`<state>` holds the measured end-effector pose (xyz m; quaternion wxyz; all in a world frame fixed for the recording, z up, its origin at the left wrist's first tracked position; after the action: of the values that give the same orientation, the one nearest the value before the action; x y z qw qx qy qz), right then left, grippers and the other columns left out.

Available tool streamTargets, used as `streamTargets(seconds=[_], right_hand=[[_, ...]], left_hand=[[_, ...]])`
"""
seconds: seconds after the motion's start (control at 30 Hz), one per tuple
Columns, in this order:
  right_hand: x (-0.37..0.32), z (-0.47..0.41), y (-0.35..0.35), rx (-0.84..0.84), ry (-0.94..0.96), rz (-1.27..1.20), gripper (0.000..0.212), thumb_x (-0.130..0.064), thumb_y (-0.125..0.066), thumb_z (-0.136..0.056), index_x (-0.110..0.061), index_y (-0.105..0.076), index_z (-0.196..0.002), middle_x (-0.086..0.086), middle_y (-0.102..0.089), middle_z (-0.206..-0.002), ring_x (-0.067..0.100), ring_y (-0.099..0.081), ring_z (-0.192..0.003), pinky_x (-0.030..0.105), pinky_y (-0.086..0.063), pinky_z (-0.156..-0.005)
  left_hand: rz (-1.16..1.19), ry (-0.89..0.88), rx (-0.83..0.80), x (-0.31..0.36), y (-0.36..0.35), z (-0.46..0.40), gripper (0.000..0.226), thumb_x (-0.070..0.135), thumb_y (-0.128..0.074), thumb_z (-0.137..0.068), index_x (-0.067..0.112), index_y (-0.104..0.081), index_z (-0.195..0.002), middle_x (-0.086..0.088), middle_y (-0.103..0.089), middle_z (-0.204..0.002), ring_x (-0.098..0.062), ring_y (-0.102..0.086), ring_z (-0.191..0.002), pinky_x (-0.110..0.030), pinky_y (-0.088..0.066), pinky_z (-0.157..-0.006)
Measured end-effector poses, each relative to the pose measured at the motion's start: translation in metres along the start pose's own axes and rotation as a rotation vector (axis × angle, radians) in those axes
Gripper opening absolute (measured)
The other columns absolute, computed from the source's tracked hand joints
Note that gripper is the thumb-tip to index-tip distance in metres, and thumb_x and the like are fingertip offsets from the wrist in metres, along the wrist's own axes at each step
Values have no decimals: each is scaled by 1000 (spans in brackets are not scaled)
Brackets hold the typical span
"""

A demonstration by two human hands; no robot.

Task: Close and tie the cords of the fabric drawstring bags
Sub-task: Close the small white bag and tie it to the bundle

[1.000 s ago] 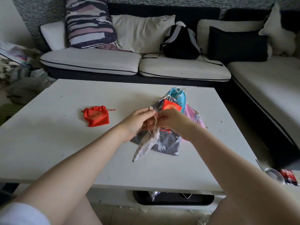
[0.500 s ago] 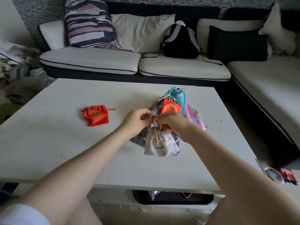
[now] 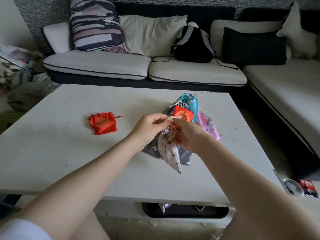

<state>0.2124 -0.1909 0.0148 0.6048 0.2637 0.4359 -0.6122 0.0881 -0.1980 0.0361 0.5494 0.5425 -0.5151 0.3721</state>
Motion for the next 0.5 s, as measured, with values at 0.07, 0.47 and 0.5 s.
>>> streamTargets(seconds=[0.07, 0.47, 0.5], right_hand=[[-1, -2, 0, 22, -26, -114, 17, -16, -50, -92, -14, -61, -80, 0, -56, -67, 14, -51, -61, 28, -42, -64], [-3, -10, 45, 228, 98, -687, 31, -9, -35, -98, -7, -42, -68, -4, -28, -32, 8, -26, -26, 12, -32, -36], [-3, -12, 49, 257, 113, -592, 29, -9, -36, -98, -8, -44, -70, -5, -27, -33, 7, -24, -28, 12, -27, -36]], left_hand=[[18, 27, -34, -2, -4, 2, 18, 9, -62, -86, 26, -70, -83, -1, -68, -85, -10, -58, -83, -27, -46, -87], [836, 337, -2, -27, 13, 3, 35, 23, -32, -97, 19, -41, -63, 7, -49, -54, -14, -51, -73, -28, -33, -71], [842, 355, -40, -30, 11, 5, 34, 23, -31, -97, 19, -44, -65, 7, -45, -51, -14, -52, -69, -27, -36, -69]])
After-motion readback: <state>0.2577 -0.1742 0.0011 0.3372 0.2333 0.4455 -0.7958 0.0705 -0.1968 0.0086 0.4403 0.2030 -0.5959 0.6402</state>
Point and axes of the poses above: each hand's wrist, its own z-axis away from the middle knuckle, its own y-axis out of the back of the hand, x = y × z, the point moved 4 cm from there along -z, towards the middle knuckle
